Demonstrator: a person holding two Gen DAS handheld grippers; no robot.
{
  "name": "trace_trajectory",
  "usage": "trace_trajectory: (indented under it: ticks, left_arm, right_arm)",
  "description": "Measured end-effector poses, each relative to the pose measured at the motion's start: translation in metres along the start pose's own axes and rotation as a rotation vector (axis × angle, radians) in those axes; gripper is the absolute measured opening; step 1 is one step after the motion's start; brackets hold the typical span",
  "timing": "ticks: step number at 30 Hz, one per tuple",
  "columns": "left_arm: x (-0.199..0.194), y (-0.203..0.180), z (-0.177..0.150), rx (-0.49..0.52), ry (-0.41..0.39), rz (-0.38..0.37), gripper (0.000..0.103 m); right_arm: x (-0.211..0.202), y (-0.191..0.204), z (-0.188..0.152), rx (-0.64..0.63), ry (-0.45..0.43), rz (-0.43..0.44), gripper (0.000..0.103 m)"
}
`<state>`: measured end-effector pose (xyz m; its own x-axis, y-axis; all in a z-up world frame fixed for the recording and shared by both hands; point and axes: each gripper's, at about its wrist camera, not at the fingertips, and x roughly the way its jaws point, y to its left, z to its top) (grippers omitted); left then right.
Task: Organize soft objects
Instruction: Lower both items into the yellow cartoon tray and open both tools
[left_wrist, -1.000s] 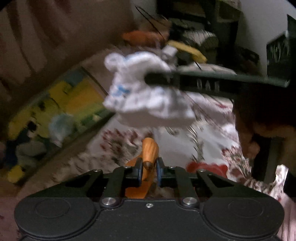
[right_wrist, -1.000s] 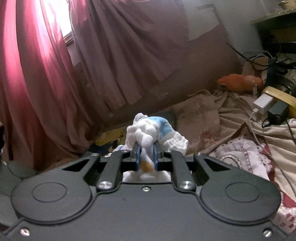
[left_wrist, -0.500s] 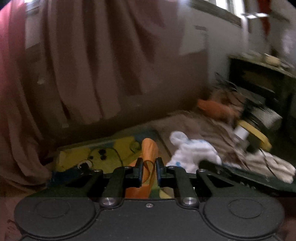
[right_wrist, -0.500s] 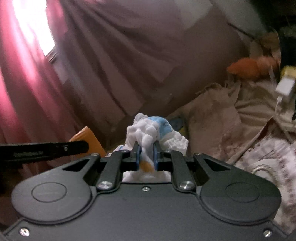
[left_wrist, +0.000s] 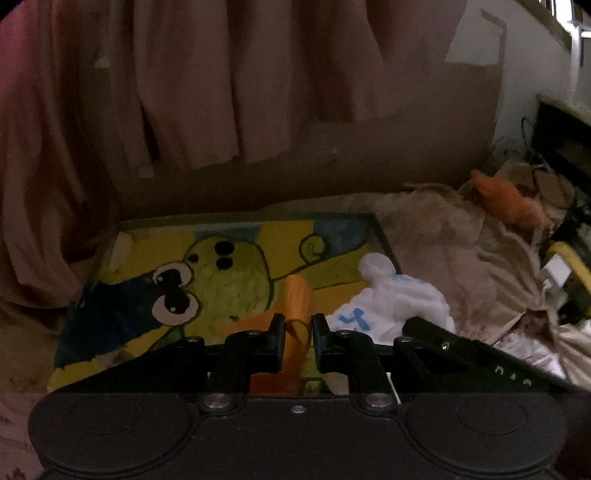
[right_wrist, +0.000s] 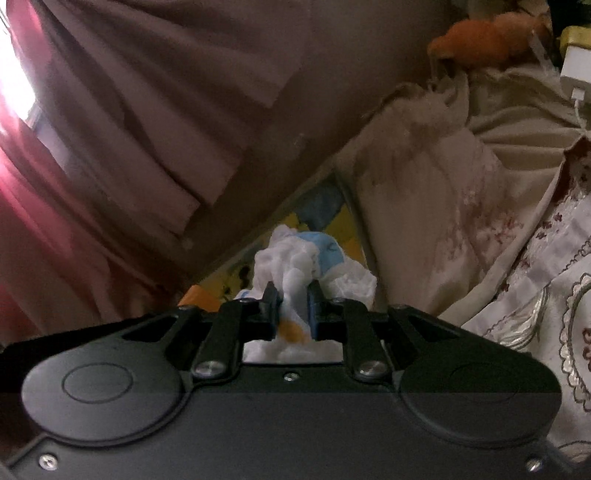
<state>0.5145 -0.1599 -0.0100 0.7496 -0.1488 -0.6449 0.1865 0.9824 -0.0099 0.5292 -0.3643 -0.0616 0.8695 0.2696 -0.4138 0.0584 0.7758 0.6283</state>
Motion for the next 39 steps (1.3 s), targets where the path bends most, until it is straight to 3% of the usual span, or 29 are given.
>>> trace_trajectory:
  ticks: [5,13,16,20,23,26,28,32,39]
  left_arm:
    - [0.014,-0.003,-0.011,0.017,0.043,0.027,0.020]
    - [0.003,-0.005,-0.005,-0.026,0.053,0.026,0.028]
    - [-0.009,-0.008,-0.002,-0.038,0.039,0.035,0.036]
    - [-0.034,-0.010,0.000,-0.060,-0.005,0.052,0.054]
    - [-0.062,-0.010,-0.003,-0.080,-0.069,0.079,0.071]
    - [-0.096,-0.010,-0.009,-0.099,-0.136,0.090,0.082]
    - [-0.123,-0.010,-0.015,-0.106,-0.178,0.092,0.084]
    - [-0.172,-0.008,-0.030,-0.108,-0.256,0.117,0.100]
    - [-0.260,0.007,-0.071,-0.141,-0.341,0.147,0.102]
  right_arm:
    - [0.026,-0.010,0.002,0.039,0.084,-0.004,0.017]
    - [0.023,-0.012,0.004,0.048,0.110,0.045,0.050]
    - [0.015,-0.011,0.009,0.058,0.109,0.064,0.062]
    - [-0.019,-0.012,0.019,0.062,0.089,0.090,0.081]
    - [-0.044,-0.011,0.029,0.041,0.064,0.101,0.095]
    - [-0.072,-0.003,0.040,0.001,0.045,0.117,0.103]
    - [-0.092,0.005,0.044,-0.030,0.032,0.128,0.102]
    - [-0.135,0.027,0.045,-0.095,0.012,0.146,0.103]
    - [-0.217,0.071,0.029,-0.239,-0.057,0.157,0.103]
